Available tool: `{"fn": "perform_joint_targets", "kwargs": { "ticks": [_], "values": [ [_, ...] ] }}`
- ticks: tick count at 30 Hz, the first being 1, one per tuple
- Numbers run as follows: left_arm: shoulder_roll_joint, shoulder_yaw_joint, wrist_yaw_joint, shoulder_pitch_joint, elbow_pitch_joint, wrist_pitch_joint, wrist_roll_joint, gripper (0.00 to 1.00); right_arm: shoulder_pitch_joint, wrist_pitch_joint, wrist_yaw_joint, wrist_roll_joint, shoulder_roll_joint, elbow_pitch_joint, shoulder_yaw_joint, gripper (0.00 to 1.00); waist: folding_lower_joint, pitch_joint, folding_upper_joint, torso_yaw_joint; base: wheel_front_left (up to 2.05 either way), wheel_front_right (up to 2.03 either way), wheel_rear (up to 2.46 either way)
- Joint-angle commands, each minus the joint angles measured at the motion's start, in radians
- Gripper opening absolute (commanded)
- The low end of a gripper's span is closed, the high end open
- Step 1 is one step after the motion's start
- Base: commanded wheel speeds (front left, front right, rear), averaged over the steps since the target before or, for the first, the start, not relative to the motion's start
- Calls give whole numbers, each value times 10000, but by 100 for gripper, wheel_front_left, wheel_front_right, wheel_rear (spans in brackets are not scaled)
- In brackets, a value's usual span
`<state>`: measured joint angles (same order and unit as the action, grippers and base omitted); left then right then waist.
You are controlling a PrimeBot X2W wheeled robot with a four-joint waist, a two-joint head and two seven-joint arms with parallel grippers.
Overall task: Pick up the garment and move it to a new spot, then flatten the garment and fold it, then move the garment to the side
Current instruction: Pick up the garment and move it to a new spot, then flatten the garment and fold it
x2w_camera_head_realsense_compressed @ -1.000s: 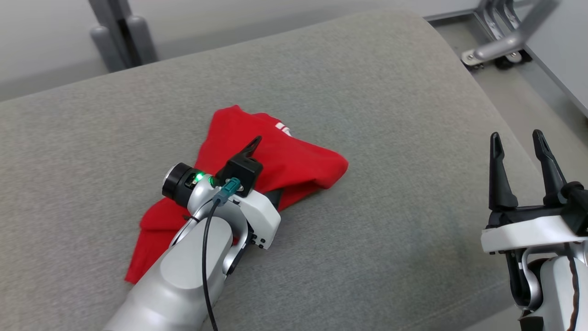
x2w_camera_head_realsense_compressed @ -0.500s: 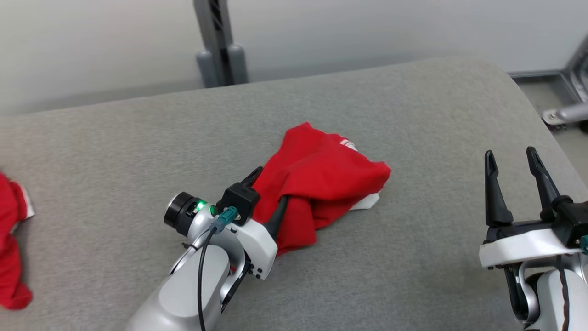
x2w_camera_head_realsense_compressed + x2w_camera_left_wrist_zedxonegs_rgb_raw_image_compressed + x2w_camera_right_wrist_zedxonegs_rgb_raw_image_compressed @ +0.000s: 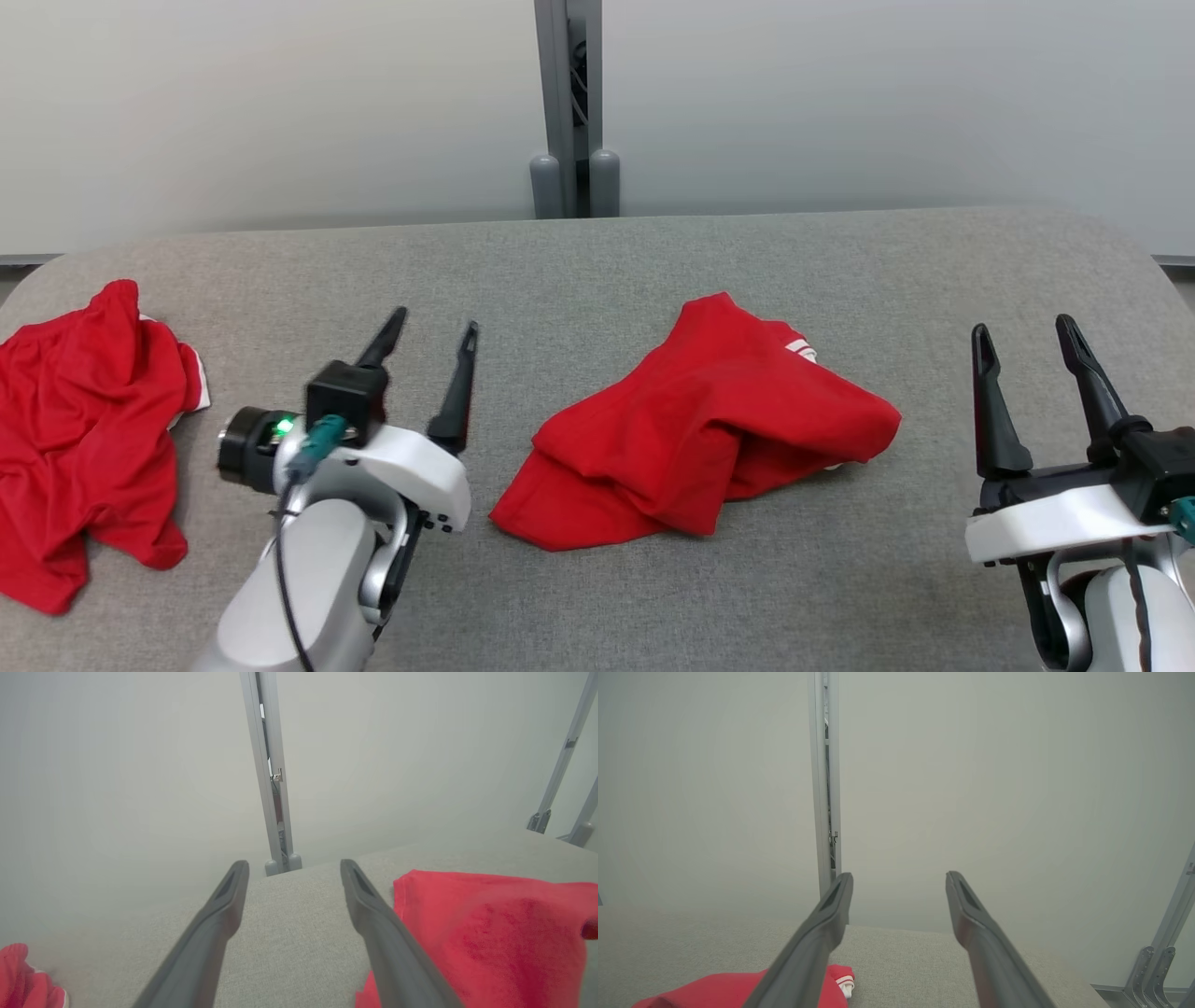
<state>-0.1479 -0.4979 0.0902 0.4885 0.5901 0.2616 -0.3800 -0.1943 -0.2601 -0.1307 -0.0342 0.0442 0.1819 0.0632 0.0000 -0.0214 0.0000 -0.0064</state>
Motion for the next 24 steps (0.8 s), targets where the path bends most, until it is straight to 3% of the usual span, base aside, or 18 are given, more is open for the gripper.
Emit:
{"fn": "perform_joint_targets", "kwargs": {
  "ticks": [1, 7, 13, 20, 24],
  "values": [
    [-45, 309, 143, -289, -311, 34, -80, 100, 107, -49, -2, 6, 77, -62, 16, 100, 0, 38, 0, 53, 0, 0, 0],
    [284, 2295, 479, -1831, -2236, 34, 178, 100, 282, -48, -2, -3, 76, -425, -319, 100, 0, 47, 0, 44, 0, 0, 0],
    [784, 3546, 56, -3346, -3307, 36, 835, 100, 581, -50, -2, 32, 74, -510, -497, 100, 0, 53, 0, -26, 0, 0, 0],
    [943, 3946, -299, -3724, -3168, 36, 1192, 100, 604, -50, -2, 124, 74, -455, -577, 100, 0, 9, 0, -82, 0, 0, 0],
    [961, 3696, -461, -3557, -2825, 34, 853, 100, 527, -50, -2, 125, 74, -442, -590, 100, 0, -30, 0, -120, 0, 0, 0]
  ]
}}
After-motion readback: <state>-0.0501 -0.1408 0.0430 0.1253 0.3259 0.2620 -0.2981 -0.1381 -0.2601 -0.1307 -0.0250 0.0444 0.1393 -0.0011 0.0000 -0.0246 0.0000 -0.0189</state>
